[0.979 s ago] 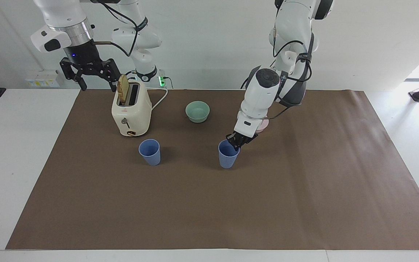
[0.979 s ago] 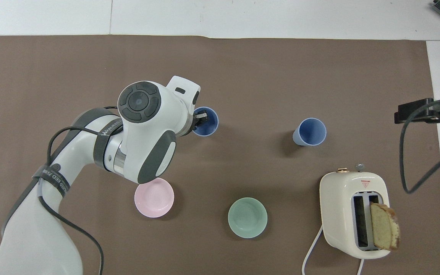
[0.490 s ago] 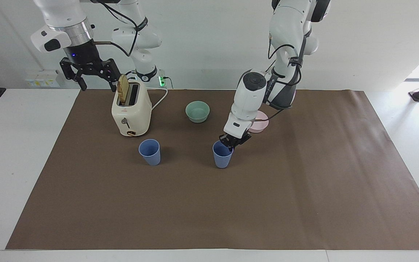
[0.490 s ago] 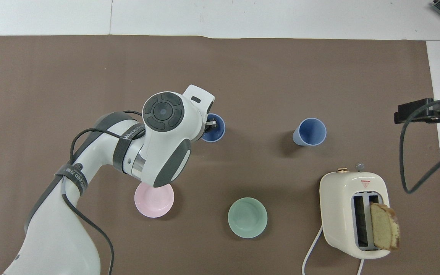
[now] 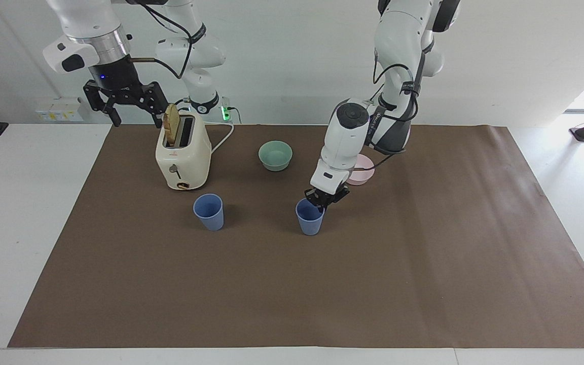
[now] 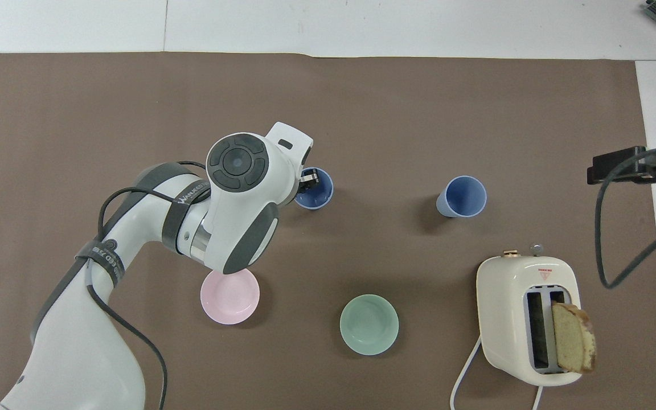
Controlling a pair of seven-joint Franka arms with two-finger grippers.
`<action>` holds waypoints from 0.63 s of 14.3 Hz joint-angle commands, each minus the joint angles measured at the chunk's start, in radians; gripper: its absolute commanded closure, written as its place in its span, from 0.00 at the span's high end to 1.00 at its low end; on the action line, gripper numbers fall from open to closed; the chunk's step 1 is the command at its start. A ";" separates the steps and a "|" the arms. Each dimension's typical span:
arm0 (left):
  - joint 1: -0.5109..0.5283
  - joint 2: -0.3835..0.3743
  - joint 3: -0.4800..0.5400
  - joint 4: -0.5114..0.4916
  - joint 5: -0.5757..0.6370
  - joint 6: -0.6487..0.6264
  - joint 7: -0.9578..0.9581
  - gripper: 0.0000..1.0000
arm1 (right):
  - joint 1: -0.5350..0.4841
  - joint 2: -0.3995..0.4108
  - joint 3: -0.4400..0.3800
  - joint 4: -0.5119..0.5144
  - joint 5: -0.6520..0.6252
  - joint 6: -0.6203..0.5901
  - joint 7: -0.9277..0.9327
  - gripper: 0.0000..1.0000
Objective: Stack blue cups with both arms
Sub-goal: 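Lower the blue cup and open the left gripper to release it, then withdraw the left gripper while the right gripper reaches the other blue cup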
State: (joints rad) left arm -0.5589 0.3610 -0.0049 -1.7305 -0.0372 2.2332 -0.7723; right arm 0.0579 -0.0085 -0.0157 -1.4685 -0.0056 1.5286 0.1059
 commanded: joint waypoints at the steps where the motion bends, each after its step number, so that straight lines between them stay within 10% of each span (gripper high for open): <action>1: 0.045 -0.057 0.003 0.009 0.043 -0.069 0.017 1.00 | -0.015 -0.025 0.006 -0.055 0.029 0.015 -0.014 1.00; 9: 0.241 -0.218 0.002 -0.023 0.043 -0.243 0.316 1.00 | 0.016 -0.010 0.010 -0.280 0.029 0.209 0.003 1.00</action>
State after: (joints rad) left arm -0.3682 0.1957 0.0077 -1.7204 -0.0133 2.0341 -0.5240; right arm 0.0649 -0.0005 -0.0081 -1.6534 0.0001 1.6526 0.1059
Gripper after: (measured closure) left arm 0.000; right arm 0.000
